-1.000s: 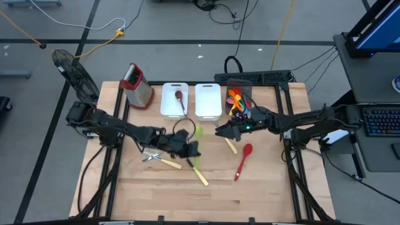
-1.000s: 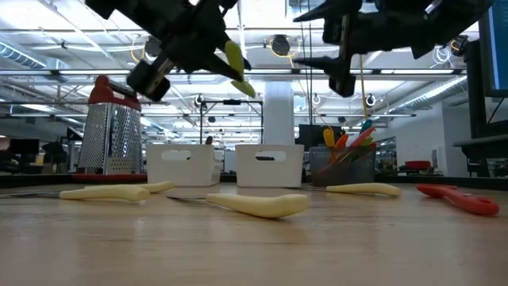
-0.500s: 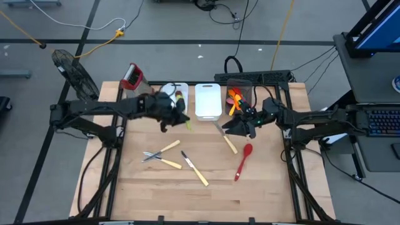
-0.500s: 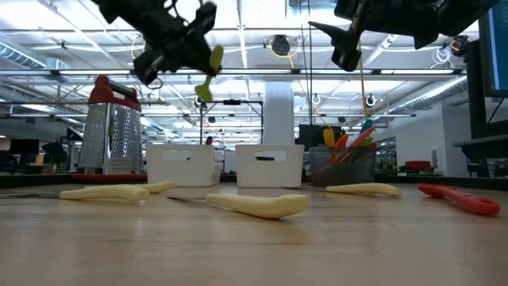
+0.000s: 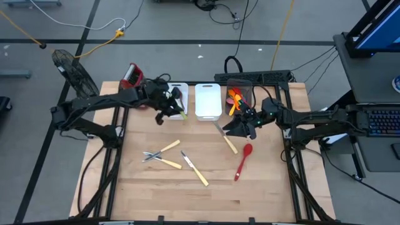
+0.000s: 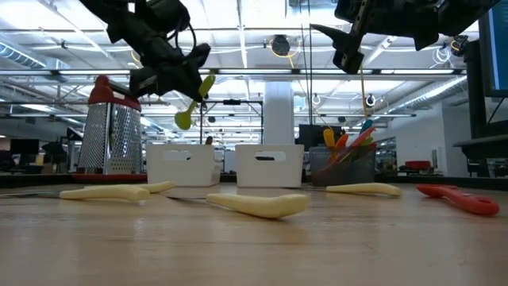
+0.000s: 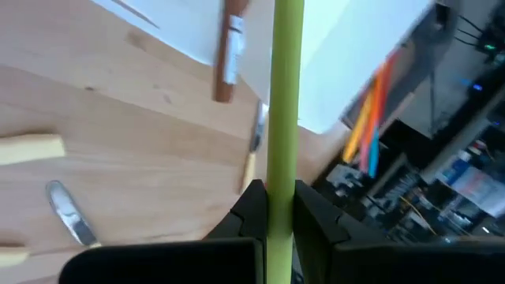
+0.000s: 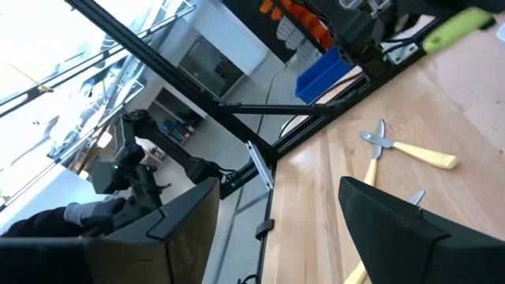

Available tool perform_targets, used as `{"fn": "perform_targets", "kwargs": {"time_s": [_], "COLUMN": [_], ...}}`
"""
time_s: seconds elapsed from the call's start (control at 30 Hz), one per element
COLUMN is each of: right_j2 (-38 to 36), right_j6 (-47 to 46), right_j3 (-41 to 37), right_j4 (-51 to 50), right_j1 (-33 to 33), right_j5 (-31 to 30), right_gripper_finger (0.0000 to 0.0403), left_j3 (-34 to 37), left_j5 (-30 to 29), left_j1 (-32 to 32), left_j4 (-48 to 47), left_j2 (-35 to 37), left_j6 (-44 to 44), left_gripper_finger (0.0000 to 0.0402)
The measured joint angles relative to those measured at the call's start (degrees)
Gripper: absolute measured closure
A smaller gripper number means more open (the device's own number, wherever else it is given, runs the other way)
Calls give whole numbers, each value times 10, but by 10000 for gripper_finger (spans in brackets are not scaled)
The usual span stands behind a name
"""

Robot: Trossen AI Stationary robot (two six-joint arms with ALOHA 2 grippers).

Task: Pick & Place Kitchen Items
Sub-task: Put the green serving spoon into the left white bin

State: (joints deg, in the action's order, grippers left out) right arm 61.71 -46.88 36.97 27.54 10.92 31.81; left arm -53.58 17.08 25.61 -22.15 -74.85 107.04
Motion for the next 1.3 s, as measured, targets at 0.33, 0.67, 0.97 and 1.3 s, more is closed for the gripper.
{"fn": "perform_targets", "kwargs": {"time_s": [0.33,0.67,0.97,1.3], "right_j2": [0,0,0,0], "right_j6": [1,12,15,15], "right_j3": [0,0,0,0], "right_j4": [-1,-39,-39,-39], "right_j1": [0,0,0,0], "right_j5": [0,-1,-2,-2], "right_gripper_finger": [149,149,149,149], "left_j3": [0,0,0,0], "left_j5": [77,142,140,99], "left_j1": [32,65,99,111], "left_j4": [100,74,28,25], "left_j2": [-116,-134,-133,-133], "left_j6": [-21,-70,-99,-110], "left_gripper_finger": [376,376,376,327]}}
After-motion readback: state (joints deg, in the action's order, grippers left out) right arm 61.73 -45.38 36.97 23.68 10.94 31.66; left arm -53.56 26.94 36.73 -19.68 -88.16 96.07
